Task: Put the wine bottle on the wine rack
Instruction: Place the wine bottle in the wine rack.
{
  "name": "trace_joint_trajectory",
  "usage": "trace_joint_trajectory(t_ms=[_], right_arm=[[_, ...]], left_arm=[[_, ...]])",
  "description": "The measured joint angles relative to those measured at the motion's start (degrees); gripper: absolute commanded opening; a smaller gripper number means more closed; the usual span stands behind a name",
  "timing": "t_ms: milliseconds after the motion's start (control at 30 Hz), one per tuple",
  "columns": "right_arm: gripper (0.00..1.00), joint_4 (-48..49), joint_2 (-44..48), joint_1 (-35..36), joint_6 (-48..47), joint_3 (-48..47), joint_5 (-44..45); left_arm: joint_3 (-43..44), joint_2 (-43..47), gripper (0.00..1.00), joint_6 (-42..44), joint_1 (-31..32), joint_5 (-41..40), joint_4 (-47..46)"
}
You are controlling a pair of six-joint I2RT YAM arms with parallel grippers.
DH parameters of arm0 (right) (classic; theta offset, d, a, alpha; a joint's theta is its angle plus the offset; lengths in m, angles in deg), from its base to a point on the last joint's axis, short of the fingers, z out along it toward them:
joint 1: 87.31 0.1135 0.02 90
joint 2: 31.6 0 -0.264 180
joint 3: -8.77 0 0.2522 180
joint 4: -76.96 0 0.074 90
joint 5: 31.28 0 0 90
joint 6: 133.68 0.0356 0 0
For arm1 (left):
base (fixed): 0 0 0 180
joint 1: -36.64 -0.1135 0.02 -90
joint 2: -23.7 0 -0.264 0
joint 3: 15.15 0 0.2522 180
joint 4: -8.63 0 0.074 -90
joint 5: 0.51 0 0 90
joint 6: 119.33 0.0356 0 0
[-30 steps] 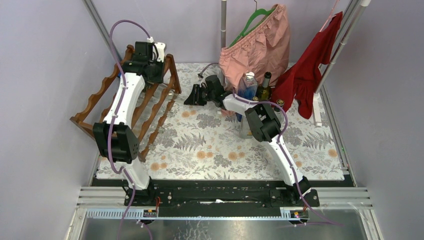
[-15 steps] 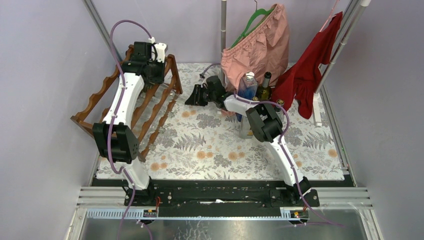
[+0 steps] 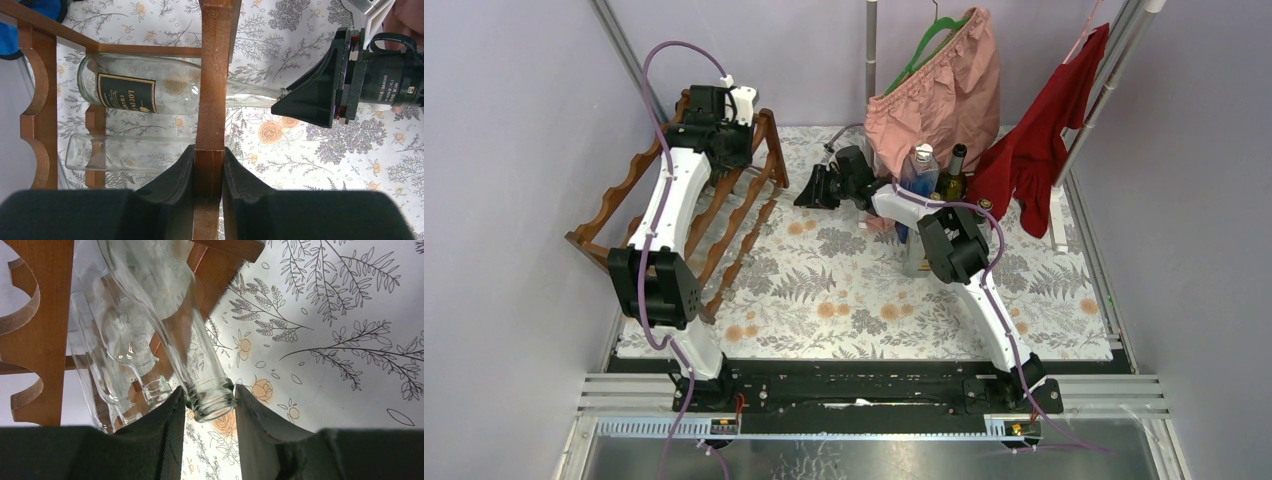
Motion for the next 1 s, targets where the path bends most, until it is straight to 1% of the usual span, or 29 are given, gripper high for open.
trace_joint_trajectory(t_ms=[200,233,300,333,367,500,533,633,667,700,767,1000], right_arm=[[0.05,-1.03,-0.17,0.00,-0.07,-0.70,0.04],[0.08,-1.31,-0.22,0.00,-0.11,-0.94,0.04],[0.27,-2.08,-0.44,0.00,-0.24,-1.66,-0.13],[0.31,-2.08,-0.44,0.00,-0.31,-1.68,-0.31],[0.33,-1.92,-0.48,-0.02,-0.42,-1.68,-0.48],[0.34,-0.85,-0.55,-0.22,-1.22,-1.33,-1.53],[0.37,-0.39,-0.55,-0.24,-1.49,-1.16,-1.68],[0.60,1.73,-0.55,-0.42,-2.84,-0.15,-2.58],[0.66,1.97,-0.55,-0.44,-3.61,-0.07,-2.49],[0.70,1.84,-0.55,-0.55,-4.31,0.00,-2.40],[0.75,1.25,-0.63,-0.85,-6.16,0.04,-2.62],[0.85,0.17,-0.66,-1.90,-12.46,-0.55,-3.08]], left_arm=[[-0.42,0.22,0.15,-0.02,-0.15,0.42,-0.44],[-0.42,0.22,0.15,-0.04,-0.20,0.50,-0.46],[-0.61,0.35,0.15,-0.07,-0.24,0.72,-0.61],[-0.70,0.42,0.15,-0.07,-0.26,0.72,-0.68],[-0.76,0.46,0.15,-0.09,-0.26,0.74,-0.76],[-0.94,0.55,0.15,-0.13,-0.28,0.83,-0.94],[-0.94,0.57,0.15,-0.13,-0.28,0.85,-0.94],[-0.94,0.57,0.15,-0.15,-0.28,0.85,-0.94],[-0.94,0.57,0.15,-0.17,-0.28,0.85,-0.94],[-0.94,0.57,0.15,-0.20,-0.28,0.87,-0.94],[-0.98,0.61,0.15,-0.35,-0.28,0.92,-0.96],[-1.55,1.18,0.15,-0.55,-0.26,2.16,-0.57]])
